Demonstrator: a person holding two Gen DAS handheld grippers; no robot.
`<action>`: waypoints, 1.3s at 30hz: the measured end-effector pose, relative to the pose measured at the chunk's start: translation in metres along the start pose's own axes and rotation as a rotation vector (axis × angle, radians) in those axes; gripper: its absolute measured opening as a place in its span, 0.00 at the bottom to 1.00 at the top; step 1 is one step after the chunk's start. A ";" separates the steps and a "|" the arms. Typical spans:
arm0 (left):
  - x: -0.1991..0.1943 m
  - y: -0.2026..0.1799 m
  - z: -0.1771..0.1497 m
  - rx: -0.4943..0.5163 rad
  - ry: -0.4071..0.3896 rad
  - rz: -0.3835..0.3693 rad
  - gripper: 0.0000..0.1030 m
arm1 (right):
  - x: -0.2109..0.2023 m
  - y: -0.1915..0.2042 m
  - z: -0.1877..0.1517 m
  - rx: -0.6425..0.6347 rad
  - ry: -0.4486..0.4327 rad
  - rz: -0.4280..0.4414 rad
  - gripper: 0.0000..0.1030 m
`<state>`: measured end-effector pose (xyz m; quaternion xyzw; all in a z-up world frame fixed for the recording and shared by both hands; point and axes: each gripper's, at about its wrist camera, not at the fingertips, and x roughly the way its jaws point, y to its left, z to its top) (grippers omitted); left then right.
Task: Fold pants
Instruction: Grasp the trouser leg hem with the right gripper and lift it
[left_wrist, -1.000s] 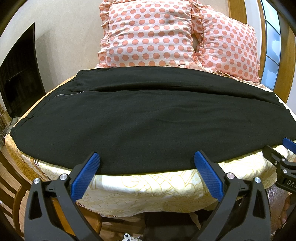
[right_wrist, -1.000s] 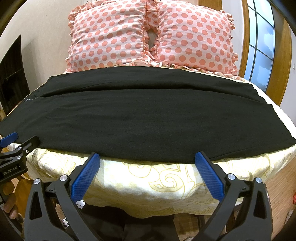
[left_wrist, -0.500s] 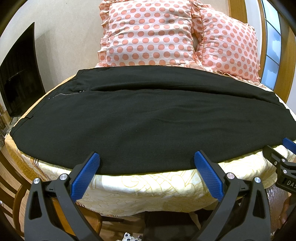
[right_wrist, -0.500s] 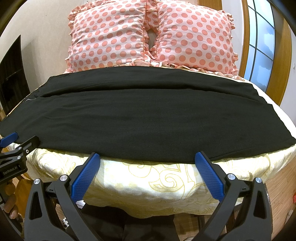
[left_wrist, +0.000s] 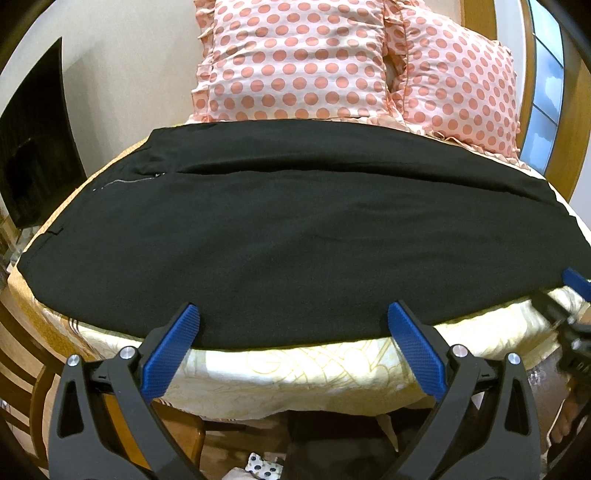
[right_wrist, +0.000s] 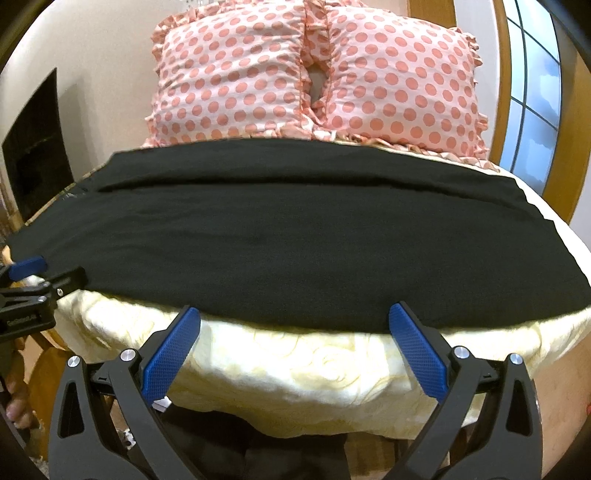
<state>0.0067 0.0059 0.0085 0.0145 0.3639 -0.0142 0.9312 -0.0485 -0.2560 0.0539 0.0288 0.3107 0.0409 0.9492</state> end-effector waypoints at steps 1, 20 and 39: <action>-0.001 0.002 0.003 -0.006 0.000 -0.004 0.98 | -0.005 -0.007 0.008 0.015 -0.032 0.001 0.99; 0.030 0.033 0.085 -0.095 -0.105 0.024 0.98 | 0.192 -0.291 0.196 0.656 0.223 -0.459 0.83; 0.068 0.032 0.089 -0.101 -0.010 -0.037 0.98 | 0.270 -0.343 0.179 0.647 0.329 -0.728 0.44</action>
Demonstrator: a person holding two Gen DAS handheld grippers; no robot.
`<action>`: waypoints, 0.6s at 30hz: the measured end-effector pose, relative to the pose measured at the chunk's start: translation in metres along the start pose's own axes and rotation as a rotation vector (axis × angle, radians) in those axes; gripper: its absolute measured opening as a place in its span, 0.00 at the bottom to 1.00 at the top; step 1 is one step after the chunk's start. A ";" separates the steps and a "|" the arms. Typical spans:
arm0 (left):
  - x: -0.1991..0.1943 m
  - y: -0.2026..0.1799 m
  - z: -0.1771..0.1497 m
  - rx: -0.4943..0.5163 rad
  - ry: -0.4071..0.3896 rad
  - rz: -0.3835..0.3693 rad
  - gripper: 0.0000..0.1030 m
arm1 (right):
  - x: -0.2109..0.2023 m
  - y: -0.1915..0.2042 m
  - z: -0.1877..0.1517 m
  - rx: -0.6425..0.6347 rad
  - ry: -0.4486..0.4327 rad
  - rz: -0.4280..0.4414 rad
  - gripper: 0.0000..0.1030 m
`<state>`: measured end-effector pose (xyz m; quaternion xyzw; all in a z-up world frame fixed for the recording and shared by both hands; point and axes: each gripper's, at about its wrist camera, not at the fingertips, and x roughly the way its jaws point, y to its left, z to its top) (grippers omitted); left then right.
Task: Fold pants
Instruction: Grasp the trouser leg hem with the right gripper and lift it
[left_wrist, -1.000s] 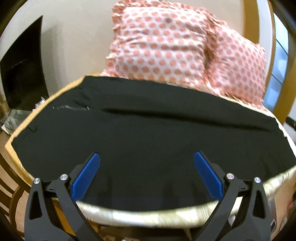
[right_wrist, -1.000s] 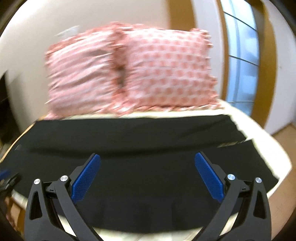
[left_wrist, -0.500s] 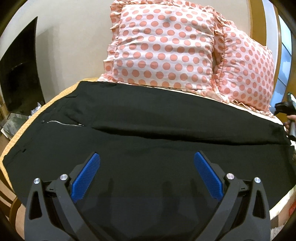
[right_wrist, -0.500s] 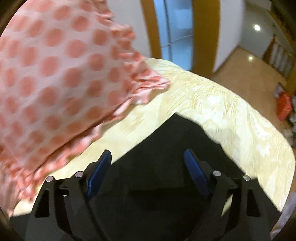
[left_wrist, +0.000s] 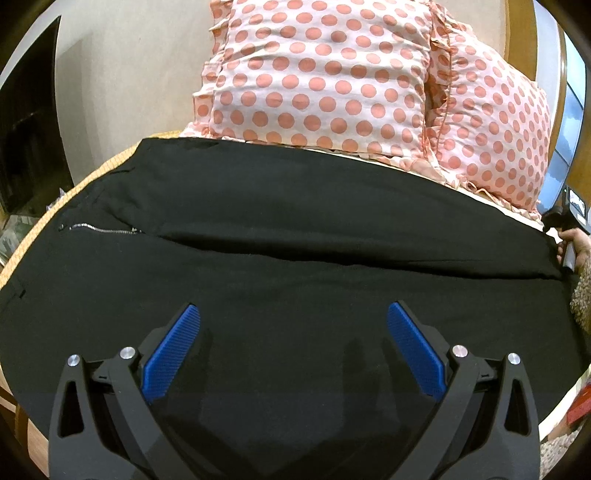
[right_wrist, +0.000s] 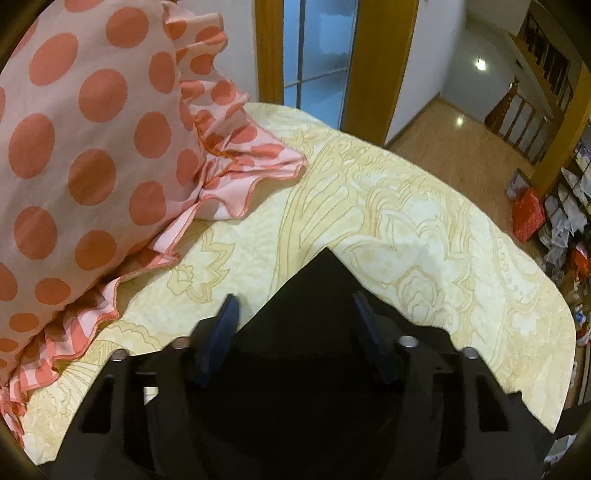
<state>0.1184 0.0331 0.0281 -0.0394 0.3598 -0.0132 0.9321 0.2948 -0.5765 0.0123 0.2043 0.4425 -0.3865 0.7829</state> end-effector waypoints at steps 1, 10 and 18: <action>0.000 0.001 0.000 -0.006 0.002 -0.002 0.98 | -0.001 -0.004 -0.001 0.004 -0.007 0.000 0.38; 0.002 0.008 -0.003 -0.054 0.024 -0.018 0.98 | -0.050 -0.057 -0.005 0.054 -0.140 0.351 0.04; -0.001 0.006 -0.004 -0.056 0.002 -0.012 0.98 | -0.129 -0.144 -0.085 0.094 -0.252 0.621 0.04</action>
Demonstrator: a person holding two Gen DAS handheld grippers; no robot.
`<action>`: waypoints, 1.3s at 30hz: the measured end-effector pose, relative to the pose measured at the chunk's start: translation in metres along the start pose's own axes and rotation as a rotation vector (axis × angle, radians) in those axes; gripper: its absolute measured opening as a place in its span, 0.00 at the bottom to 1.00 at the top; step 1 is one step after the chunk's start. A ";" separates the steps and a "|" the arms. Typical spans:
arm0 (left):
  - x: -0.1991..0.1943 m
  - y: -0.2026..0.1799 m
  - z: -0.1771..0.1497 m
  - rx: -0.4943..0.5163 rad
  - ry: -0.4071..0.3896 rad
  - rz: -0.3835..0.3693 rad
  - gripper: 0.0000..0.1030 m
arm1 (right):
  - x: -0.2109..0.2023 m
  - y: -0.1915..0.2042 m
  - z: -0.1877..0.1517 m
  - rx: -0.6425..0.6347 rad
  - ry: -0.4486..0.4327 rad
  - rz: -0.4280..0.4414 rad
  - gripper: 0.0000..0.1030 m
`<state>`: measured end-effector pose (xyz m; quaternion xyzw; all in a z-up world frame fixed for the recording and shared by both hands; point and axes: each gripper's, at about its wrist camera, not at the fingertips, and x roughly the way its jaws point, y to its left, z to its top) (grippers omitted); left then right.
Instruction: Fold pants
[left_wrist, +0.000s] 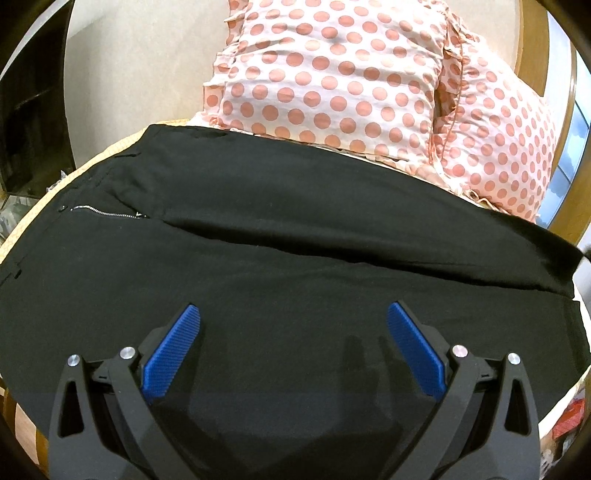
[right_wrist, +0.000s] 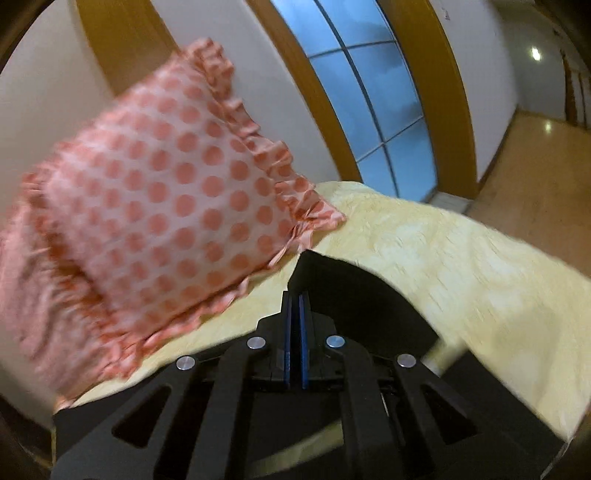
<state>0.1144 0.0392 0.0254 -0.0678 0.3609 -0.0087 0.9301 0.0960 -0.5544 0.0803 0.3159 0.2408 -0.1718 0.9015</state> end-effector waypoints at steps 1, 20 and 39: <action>0.000 0.000 0.000 0.002 -0.001 0.001 0.98 | -0.012 -0.008 -0.011 0.012 0.006 0.006 0.04; -0.012 -0.011 -0.003 0.053 -0.032 0.001 0.98 | -0.050 -0.087 -0.100 0.407 0.151 0.092 0.43; -0.036 0.009 0.033 0.043 -0.074 0.042 0.98 | -0.067 -0.109 -0.100 0.462 -0.001 0.271 0.02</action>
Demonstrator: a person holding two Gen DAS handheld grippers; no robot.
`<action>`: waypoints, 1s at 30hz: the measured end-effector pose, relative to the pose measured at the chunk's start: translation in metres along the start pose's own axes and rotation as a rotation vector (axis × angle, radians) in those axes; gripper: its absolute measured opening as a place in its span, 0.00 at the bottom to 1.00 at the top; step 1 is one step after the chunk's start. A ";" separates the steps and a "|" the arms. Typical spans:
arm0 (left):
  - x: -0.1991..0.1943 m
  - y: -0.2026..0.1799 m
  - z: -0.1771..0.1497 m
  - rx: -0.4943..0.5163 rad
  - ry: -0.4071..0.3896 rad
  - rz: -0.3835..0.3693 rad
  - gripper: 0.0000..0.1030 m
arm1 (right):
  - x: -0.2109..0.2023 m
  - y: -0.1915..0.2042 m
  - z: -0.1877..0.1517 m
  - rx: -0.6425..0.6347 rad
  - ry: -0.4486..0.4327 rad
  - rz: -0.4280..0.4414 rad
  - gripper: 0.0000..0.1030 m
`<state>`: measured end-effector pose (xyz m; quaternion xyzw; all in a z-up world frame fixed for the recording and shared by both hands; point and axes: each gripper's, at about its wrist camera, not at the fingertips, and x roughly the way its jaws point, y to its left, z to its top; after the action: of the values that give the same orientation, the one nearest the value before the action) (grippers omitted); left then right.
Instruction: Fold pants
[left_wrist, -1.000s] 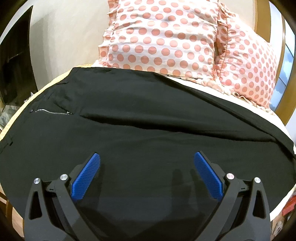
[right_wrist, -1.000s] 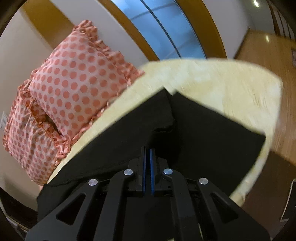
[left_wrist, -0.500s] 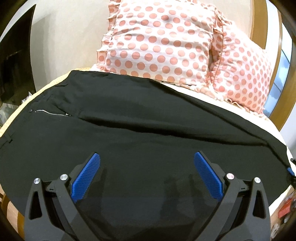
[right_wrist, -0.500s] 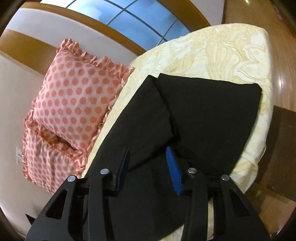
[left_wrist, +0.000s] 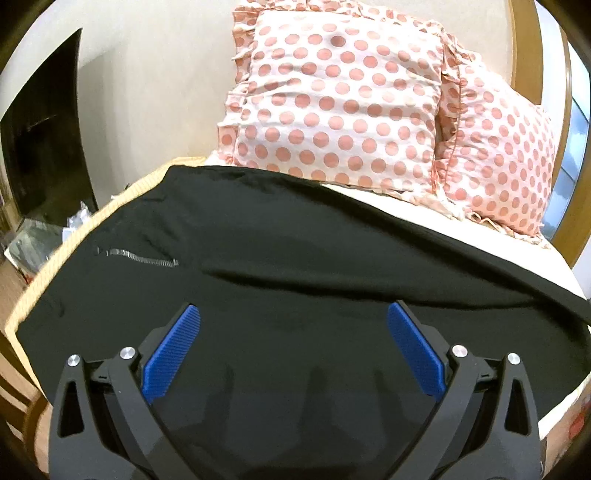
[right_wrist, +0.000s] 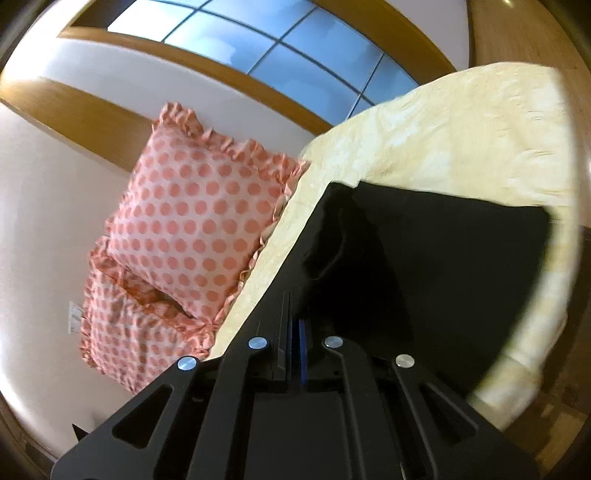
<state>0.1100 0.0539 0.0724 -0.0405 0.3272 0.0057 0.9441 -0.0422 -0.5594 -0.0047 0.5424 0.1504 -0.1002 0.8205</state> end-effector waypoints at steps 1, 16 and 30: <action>0.004 0.002 0.010 -0.004 0.021 -0.011 0.98 | -0.005 -0.007 -0.001 0.021 0.000 -0.001 0.02; 0.177 0.047 0.150 -0.288 0.294 -0.037 0.89 | -0.001 -0.025 -0.003 0.004 0.055 -0.046 0.01; 0.204 0.117 0.141 -0.501 0.357 -0.014 0.12 | 0.014 -0.006 0.017 -0.088 0.060 -0.056 0.01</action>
<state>0.3528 0.1789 0.0487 -0.2745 0.4761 0.0723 0.8323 -0.0287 -0.5774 -0.0090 0.5040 0.1943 -0.1002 0.8356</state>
